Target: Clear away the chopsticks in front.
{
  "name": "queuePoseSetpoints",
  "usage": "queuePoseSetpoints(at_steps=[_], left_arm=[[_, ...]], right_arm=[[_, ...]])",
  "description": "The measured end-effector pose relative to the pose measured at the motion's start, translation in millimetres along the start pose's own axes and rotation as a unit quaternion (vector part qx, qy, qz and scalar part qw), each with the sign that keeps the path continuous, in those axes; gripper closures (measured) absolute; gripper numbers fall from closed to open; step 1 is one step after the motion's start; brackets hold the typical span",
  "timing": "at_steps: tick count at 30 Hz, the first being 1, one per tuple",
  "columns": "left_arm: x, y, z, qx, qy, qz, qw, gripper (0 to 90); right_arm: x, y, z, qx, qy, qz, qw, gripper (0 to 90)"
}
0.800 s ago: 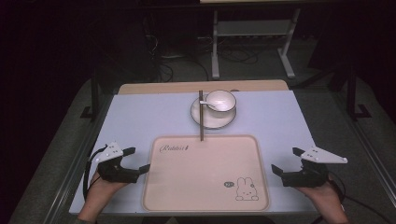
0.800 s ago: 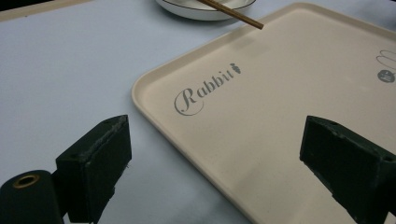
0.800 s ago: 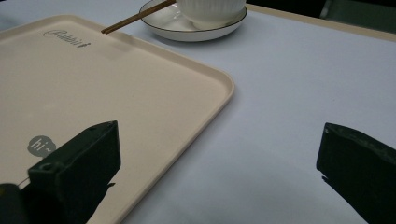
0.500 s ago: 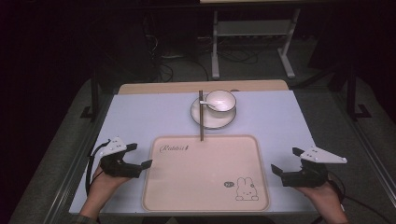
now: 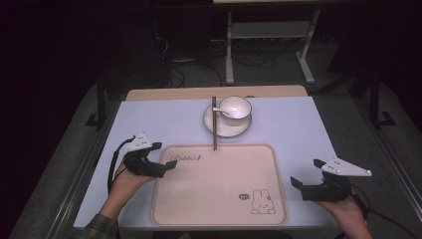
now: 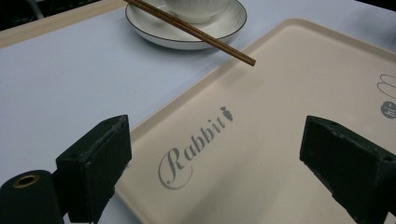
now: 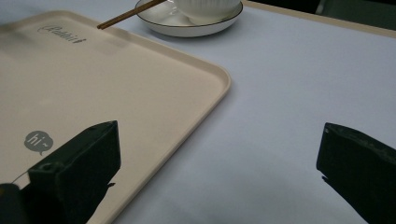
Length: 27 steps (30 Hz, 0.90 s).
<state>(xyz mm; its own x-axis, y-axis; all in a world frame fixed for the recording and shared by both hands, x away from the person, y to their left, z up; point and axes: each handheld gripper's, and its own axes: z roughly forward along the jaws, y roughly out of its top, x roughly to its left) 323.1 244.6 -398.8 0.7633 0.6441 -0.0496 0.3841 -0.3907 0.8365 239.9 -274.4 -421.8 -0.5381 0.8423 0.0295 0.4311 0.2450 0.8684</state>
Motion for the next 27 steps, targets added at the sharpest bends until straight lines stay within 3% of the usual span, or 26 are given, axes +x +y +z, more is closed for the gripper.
queuePoseSetpoints(at_steps=[7,18,27], left_arm=[[-1.1,12.5,15.4,0.004,-0.006,0.008,0.9999,8.4],[2.8,29.0,30.6,0.002,-0.005,0.006,1.0,8.5],[10.1,48.6,55.5,0.001,-0.01,0.001,1.0,8.5]], right_arm=[[1.2,0.9,1.4,0.0,0.001,-0.003,1.0,0.0],[1.4,3.7,7.1,0.003,0.003,-0.013,0.9999,0.0],[3.2,4.4,7.9,0.003,0.008,-0.016,0.9998,0.0]])
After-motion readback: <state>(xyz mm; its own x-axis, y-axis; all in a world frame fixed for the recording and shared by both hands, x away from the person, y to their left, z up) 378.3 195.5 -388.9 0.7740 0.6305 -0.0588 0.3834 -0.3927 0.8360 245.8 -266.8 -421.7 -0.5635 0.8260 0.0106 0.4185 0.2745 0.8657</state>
